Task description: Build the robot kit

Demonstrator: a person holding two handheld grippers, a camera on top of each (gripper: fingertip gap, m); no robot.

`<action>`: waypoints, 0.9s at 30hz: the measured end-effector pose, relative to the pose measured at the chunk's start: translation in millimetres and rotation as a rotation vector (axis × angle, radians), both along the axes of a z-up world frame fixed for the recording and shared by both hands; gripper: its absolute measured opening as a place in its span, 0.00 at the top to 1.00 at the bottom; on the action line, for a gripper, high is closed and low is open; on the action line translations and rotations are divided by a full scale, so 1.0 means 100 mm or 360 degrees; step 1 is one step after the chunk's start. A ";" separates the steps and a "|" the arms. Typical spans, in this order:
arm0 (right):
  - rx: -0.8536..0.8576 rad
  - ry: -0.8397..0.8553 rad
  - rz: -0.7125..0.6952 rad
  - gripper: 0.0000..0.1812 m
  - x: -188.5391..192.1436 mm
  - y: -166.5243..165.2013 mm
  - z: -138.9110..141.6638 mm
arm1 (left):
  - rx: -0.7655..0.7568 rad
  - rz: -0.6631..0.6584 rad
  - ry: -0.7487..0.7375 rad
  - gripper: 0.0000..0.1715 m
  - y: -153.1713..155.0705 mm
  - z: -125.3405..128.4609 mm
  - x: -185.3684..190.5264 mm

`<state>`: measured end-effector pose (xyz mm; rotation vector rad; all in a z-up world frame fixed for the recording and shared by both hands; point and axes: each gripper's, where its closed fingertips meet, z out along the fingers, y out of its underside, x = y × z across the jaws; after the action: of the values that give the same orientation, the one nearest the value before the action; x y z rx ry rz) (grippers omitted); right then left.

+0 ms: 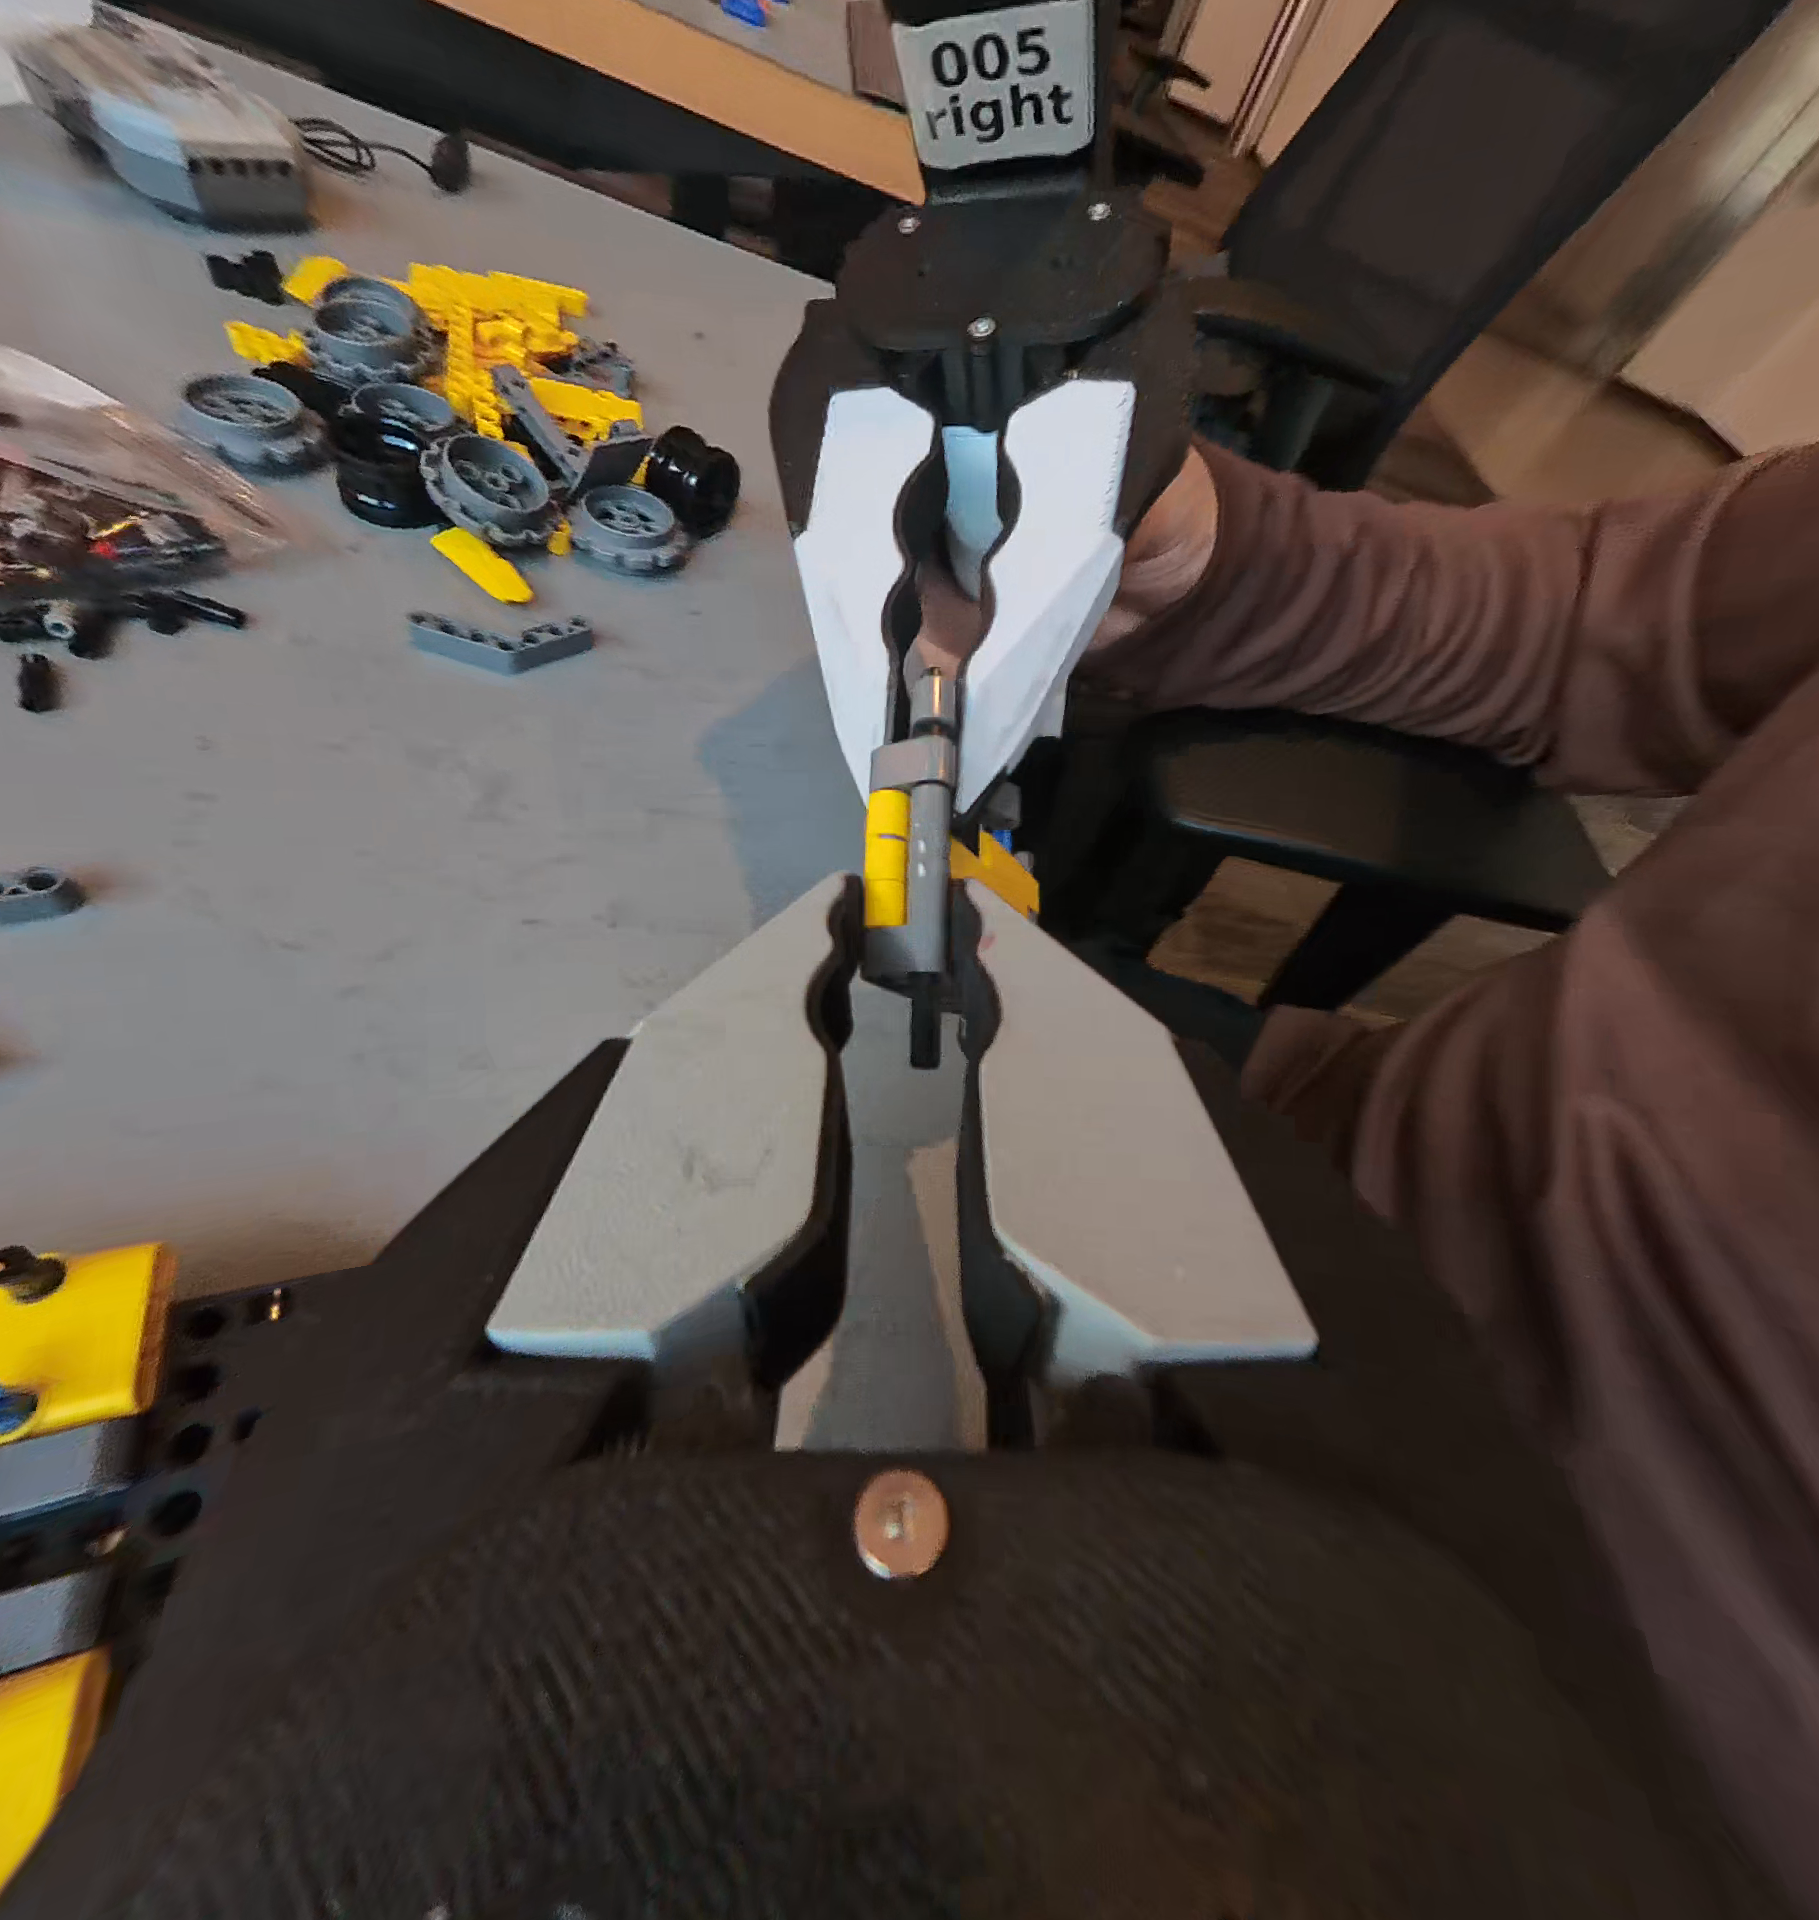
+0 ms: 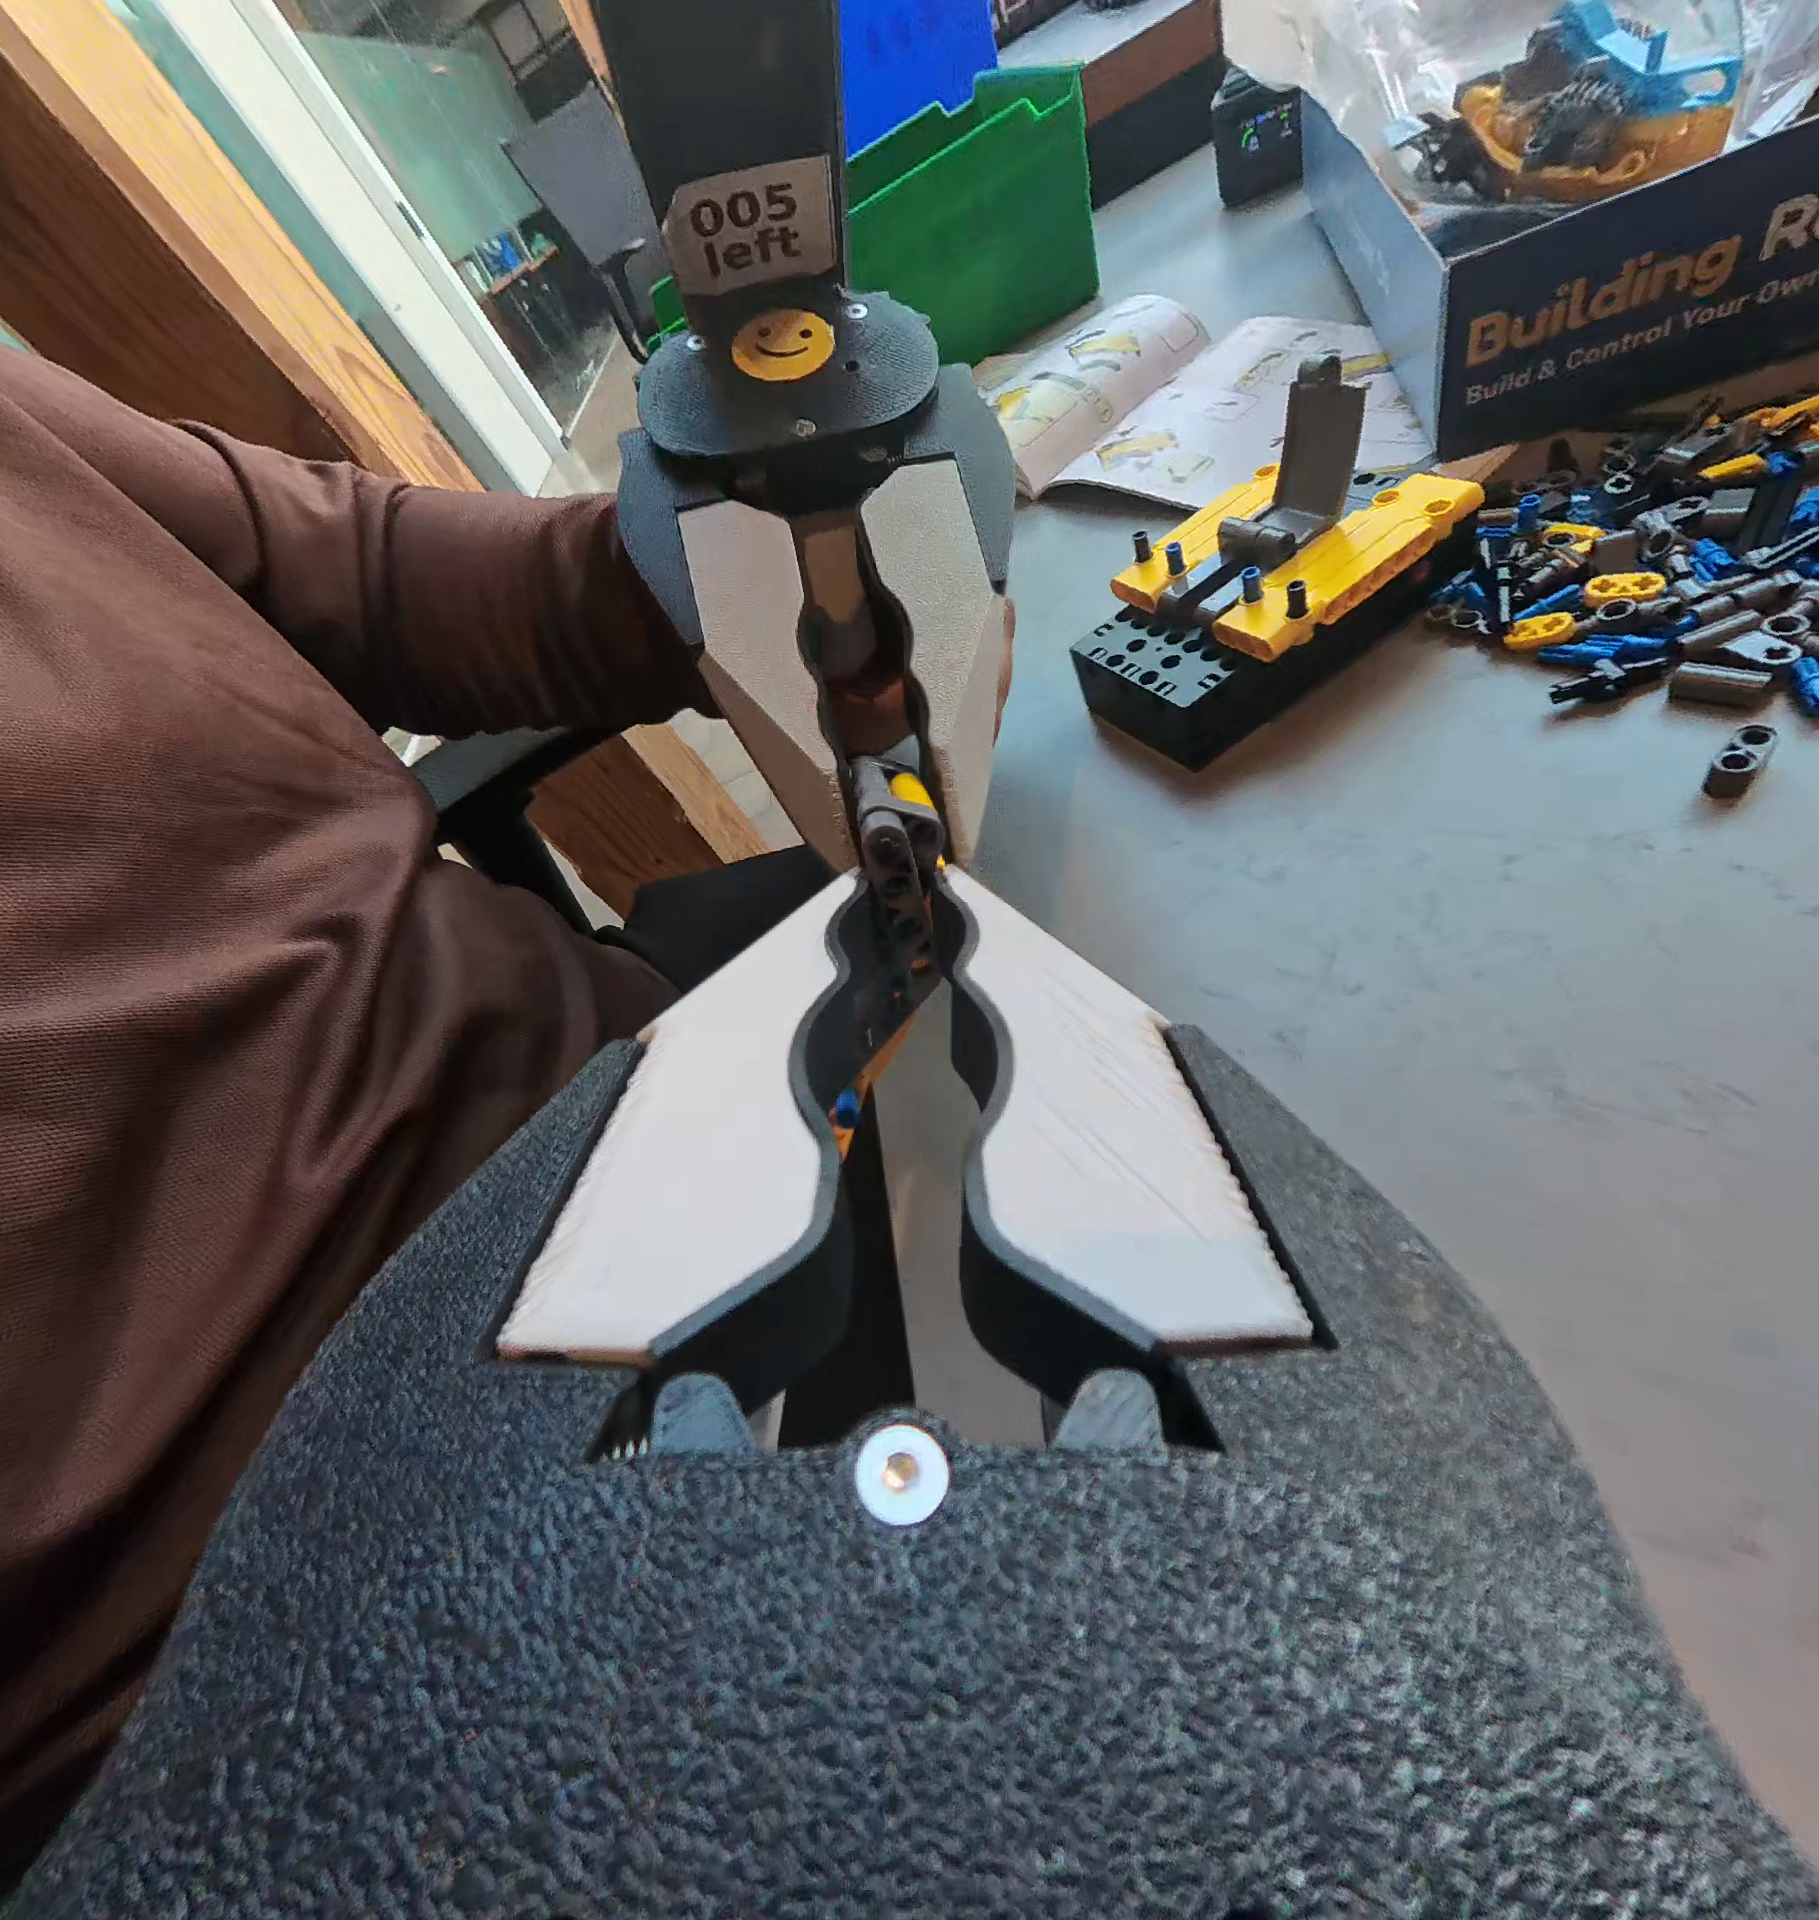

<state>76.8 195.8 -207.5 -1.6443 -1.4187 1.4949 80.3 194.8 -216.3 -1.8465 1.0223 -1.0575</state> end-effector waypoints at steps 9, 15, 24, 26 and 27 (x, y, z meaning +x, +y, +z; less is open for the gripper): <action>-0.0060 0.0044 0.0038 0.93 0.02 -0.24 0.02 | 0.0136 0.0077 0.0150 0.93 -0.27 -0.11 -0.11; 0.0031 0.0001 0.0050 0.96 -0.01 -0.30 -0.04 | 0.0221 0.0070 0.0215 0.93 -0.33 -0.15 -0.14; 0.0033 -0.0033 0.0053 0.97 -0.03 -0.27 -0.11 | 0.0261 0.0041 0.0296 0.93 -0.30 -0.24 -0.17; 0.0033 -0.0049 0.0062 0.97 -0.03 -0.26 -0.15 | 0.0255 0.0052 0.0296 0.93 -0.29 -0.25 -0.18; 0.0038 -0.0066 0.0066 0.97 -0.03 -0.26 -0.17 | 0.0265 0.0056 0.0293 0.93 -0.27 -0.24 -0.18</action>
<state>73.5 169.9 -224.9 -1.6493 -1.4959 1.4688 62.4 167.5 -240.7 -1.8424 1.1440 -0.7674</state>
